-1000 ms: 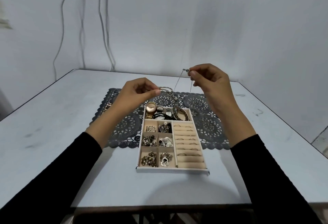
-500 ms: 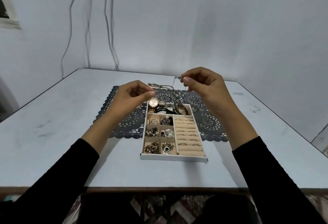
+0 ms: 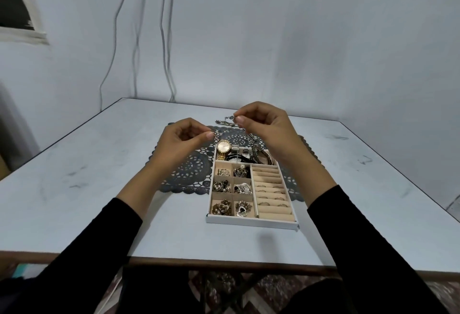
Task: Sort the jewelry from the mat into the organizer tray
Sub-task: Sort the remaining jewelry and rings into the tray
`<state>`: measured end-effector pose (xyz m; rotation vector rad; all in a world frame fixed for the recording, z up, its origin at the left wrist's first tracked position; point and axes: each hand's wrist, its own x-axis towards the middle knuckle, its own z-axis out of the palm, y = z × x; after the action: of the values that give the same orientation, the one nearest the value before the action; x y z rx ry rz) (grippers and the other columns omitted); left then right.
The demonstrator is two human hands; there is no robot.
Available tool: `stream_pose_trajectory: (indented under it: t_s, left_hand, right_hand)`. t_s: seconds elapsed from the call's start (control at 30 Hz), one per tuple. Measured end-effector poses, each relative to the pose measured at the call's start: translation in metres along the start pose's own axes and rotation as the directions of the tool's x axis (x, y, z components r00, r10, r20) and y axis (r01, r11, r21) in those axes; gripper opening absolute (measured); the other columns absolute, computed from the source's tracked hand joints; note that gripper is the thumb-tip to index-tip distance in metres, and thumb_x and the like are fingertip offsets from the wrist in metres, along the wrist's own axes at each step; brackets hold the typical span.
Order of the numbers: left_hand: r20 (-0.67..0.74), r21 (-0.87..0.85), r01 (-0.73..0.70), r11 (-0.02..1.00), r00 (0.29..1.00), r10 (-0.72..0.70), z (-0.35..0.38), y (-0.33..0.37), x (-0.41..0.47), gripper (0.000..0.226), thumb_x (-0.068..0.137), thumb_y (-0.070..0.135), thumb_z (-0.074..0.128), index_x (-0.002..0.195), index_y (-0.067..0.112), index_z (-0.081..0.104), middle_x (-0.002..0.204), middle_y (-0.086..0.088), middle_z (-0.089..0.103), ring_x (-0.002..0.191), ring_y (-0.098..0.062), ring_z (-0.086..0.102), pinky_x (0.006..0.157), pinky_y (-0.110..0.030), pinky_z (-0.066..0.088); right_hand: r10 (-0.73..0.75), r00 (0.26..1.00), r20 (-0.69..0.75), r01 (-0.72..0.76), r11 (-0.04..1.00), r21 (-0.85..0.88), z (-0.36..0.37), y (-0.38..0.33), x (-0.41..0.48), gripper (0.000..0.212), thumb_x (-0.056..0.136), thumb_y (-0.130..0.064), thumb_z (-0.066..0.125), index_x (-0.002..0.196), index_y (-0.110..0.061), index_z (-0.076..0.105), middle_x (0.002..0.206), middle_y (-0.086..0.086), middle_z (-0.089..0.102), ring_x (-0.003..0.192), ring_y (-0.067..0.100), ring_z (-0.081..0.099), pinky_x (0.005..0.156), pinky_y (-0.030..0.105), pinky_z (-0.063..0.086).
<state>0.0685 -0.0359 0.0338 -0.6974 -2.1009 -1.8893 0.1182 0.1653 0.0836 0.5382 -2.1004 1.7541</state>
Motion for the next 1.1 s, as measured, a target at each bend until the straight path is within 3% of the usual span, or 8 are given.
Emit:
stream_pose_trajectory:
  t_s: [0.17,0.33,0.47,0.6,0.8,0.87,0.97,1.1]
  left_hand:
    - [-0.057,0.013,0.006,1.0,0.998,-0.005,-0.01,-0.002,0.003,0.009,0.08,0.019,0.078,0.085,0.017,0.071,0.081,0.004,0.071,0.075,-0.005,0.063,0.07,-0.017,0.051]
    - [-0.104,0.014,0.019,1.0,0.994,-0.017,-0.019,-0.005,0.005,0.01,0.08,0.024,0.078,0.085,0.018,0.071,0.092,-0.015,0.071,0.082,-0.016,0.063,0.08,-0.042,0.056]
    - [-0.121,0.013,0.025,1.0,0.992,-0.023,-0.02,-0.004,0.004,0.011,0.079,0.025,0.079,0.085,0.019,0.071,0.093,-0.016,0.071,0.083,-0.017,0.063,0.085,-0.052,0.054]
    - [-0.115,0.001,0.037,0.999,0.993,-0.037,-0.02,-0.003,0.003,0.016,0.076,0.031,0.079,0.084,0.02,0.072,0.091,-0.017,0.07,0.083,-0.021,0.062,0.086,-0.058,0.054]
    - [-0.128,-0.018,0.044,0.999,0.991,-0.046,-0.021,-0.003,0.004,0.008,0.078,0.026,0.08,0.079,0.025,0.073,0.091,-0.016,0.07,0.085,-0.022,0.063,0.082,-0.063,0.053]
    - [-0.129,-0.019,0.043,0.999,0.991,-0.045,-0.022,-0.003,0.004,0.007,0.078,0.025,0.08,0.08,0.025,0.072,0.093,-0.018,0.07,0.086,-0.023,0.064,0.082,-0.063,0.053]
    - [-0.124,-0.018,0.037,0.999,0.991,-0.039,-0.023,-0.003,0.004,0.007,0.079,0.025,0.08,0.08,0.025,0.072,0.094,-0.019,0.07,0.086,-0.023,0.063,0.079,-0.064,0.053]
    - [-0.13,-0.012,0.034,0.999,0.991,-0.035,-0.023,-0.004,0.004,0.008,0.08,0.023,0.079,0.082,0.022,0.071,0.095,-0.02,0.069,0.083,-0.02,0.062,0.079,-0.06,0.055]
  right_hand:
    - [0.027,0.999,0.018,-0.026,0.999,-0.021,0.006,0.011,0.004,0.009,0.085,-0.003,0.067,0.094,-0.003,0.068,0.084,0.003,0.067,0.077,0.008,0.059,0.068,0.019,0.048]
    - [0.071,0.997,0.031,-0.069,0.996,-0.057,0.006,0.023,0.007,0.007,0.085,-0.006,0.068,0.091,-0.01,0.069,0.082,0.001,0.067,0.077,0.011,0.058,0.069,0.021,0.048]
    - [0.099,0.994,0.049,-0.095,0.992,-0.085,0.006,0.028,0.005,0.007,0.085,-0.005,0.068,0.09,-0.01,0.07,0.082,-0.002,0.069,0.079,0.008,0.061,0.072,0.021,0.049]
    - [0.124,0.989,0.076,-0.11,0.98,-0.166,0.005,0.031,0.004,0.007,0.085,-0.007,0.068,0.092,-0.008,0.069,0.087,0.008,0.069,0.082,0.018,0.06,0.075,0.039,0.049]
    - [0.14,0.983,0.117,-0.094,0.937,-0.337,-0.001,0.03,0.004,0.006,0.087,-0.01,0.067,0.088,-0.015,0.07,0.093,0.013,0.071,0.088,0.037,0.062,0.081,0.046,0.053]
    - [0.142,0.982,0.121,-0.092,0.934,-0.345,-0.005,0.028,0.005,0.005,0.088,-0.009,0.067,0.089,-0.013,0.07,0.088,0.008,0.071,0.081,0.029,0.064,0.074,0.038,0.054]
    - [0.147,0.982,0.12,-0.101,0.941,-0.323,-0.009,0.024,0.004,0.005,0.089,-0.007,0.065,0.092,-0.007,0.068,0.074,-0.006,0.065,0.061,-0.003,0.056,0.057,0.012,0.045]
    - [0.146,0.982,0.119,-0.104,0.946,-0.306,-0.009,0.025,0.005,0.007,0.088,-0.007,0.065,0.095,-0.005,0.068,0.08,-0.004,0.066,0.064,-0.003,0.056,0.055,0.009,0.043]
